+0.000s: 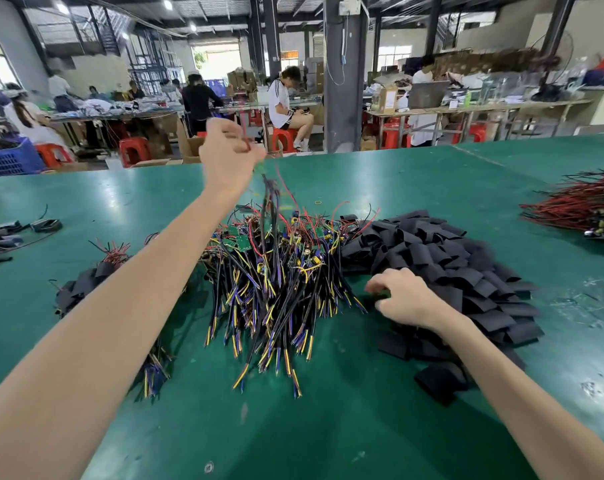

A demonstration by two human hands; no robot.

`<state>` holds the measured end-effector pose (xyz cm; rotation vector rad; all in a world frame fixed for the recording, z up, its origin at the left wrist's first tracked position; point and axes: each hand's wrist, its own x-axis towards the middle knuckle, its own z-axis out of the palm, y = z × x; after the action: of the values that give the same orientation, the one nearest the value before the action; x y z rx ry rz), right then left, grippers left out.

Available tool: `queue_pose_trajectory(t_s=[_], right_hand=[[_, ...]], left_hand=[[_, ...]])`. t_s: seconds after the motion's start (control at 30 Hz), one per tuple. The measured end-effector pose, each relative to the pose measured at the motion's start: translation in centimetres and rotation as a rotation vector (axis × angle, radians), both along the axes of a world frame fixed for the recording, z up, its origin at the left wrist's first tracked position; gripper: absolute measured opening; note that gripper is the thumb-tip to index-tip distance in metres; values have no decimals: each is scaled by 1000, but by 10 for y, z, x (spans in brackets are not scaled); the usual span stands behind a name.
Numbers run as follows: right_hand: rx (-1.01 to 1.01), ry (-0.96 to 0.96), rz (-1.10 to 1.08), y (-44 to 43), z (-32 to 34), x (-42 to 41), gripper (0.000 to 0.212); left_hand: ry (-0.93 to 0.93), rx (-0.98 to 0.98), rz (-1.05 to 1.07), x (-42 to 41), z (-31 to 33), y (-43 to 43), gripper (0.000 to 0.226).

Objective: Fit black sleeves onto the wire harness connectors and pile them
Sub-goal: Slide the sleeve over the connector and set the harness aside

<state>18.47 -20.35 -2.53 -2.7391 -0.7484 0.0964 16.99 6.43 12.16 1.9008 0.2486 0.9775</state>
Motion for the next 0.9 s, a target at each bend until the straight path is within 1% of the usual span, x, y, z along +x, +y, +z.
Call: queue_pose_trajectory(t_s=[0.07,0.1,0.17,0.23,0.33,0.37,0.43,0.5,0.53,0.6,0.63,0.7,0.73,0.77,0.8,0.87,0.9], right_hand=[[-106,-5,28,2,-5,2,43],[-122,-19,35,3,-6,3,45],[-154,-32,56,3,-7,6,48],[-195,-47,72,3,-8,6,50],[-258,-104,88,3,-10,3,47],[-266,-121,92,4,-11,2,45],[-280,-151,100,4,-12,0,42],[-293,-168,101,5,-12,-2,40],[-299,-185,104,5,-12,-3,40],[-306,-215,114,5,-12,-5,37],[-304,-221,114,6,-13,-6,35],[-302,-235,113,5,-14,-6,32],[-302,-238,112,5,-14,-6,32],[-295,-235,112,5,-14,-6,31],[-283,-227,112,5,-13,-5,32],[-272,-222,115,5,-13,-5,33],[-273,-226,118,5,-13,-5,34]], left_hand=[[15,32,14,-2,5,-2,37],[28,97,36,-2,6,-3,35],[-43,192,152,-4,9,-4,23],[-99,188,153,-8,15,-8,19],[-139,291,194,-13,17,-11,16],[-132,273,172,-14,18,-12,12],[-38,229,55,-17,18,-18,10],[-47,173,102,-18,17,-18,10],[-38,89,104,-18,17,-16,11],[82,-139,-38,-19,15,-17,11],[117,-192,-64,-19,13,-15,11],[51,-165,32,-17,10,-9,13],[19,-173,45,-19,8,-8,10],[-2,-205,14,-21,8,-9,9],[-32,-175,30,-21,8,-7,9],[-146,-49,142,-23,10,-5,8],[-186,-35,151,-24,14,-5,9]])
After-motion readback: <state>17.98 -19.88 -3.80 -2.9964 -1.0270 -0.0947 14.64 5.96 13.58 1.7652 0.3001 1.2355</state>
